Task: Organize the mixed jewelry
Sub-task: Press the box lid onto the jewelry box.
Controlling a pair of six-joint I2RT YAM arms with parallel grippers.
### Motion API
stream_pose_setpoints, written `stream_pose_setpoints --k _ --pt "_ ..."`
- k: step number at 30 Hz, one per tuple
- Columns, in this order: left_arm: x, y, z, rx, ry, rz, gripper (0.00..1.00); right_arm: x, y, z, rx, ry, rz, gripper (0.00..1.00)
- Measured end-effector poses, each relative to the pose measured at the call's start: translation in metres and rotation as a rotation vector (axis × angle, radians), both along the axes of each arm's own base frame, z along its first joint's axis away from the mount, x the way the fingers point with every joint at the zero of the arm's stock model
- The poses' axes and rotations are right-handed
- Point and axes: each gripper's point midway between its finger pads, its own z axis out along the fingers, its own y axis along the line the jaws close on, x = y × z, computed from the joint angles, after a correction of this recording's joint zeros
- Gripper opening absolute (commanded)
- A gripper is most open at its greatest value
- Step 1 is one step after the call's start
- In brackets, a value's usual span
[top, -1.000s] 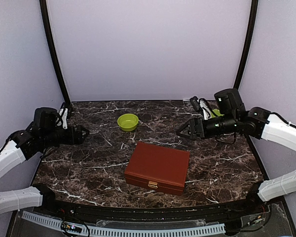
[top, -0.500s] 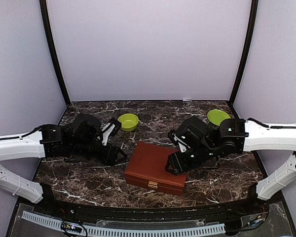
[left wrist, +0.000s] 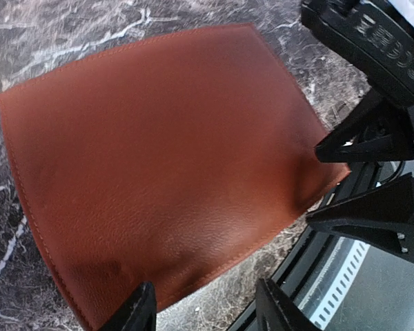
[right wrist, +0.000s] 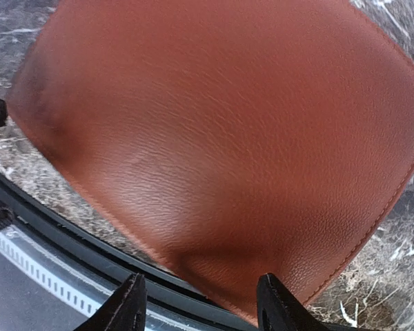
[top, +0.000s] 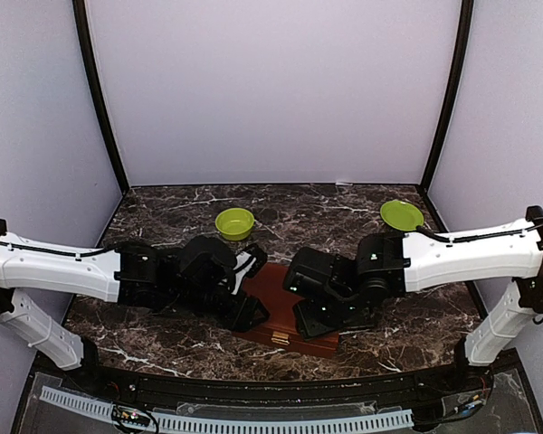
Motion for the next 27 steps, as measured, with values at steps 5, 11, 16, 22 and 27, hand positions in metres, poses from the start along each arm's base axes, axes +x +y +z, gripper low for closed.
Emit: stream_pose_setpoints --k 5,11,16,22,27 --pt "-0.002 0.003 -0.037 0.054 0.039 0.019 0.50 -0.004 -0.005 -0.022 -0.026 0.019 -0.037 0.54" --pt "0.000 0.002 -0.038 0.040 0.021 0.034 0.48 -0.005 -0.005 -0.027 -0.010 0.005 -0.059 0.54" --pt "0.001 0.002 -0.037 0.033 0.012 0.045 0.51 -0.004 -0.004 -0.026 -0.009 -0.006 -0.069 0.57" --pt "0.005 0.007 -0.029 0.032 -0.014 0.073 0.69 -0.001 -0.002 -0.018 0.012 -0.027 -0.095 0.73" --pt "0.016 0.017 -0.006 0.012 -0.070 0.112 0.79 0.010 -0.005 -0.002 0.043 -0.084 -0.105 0.88"
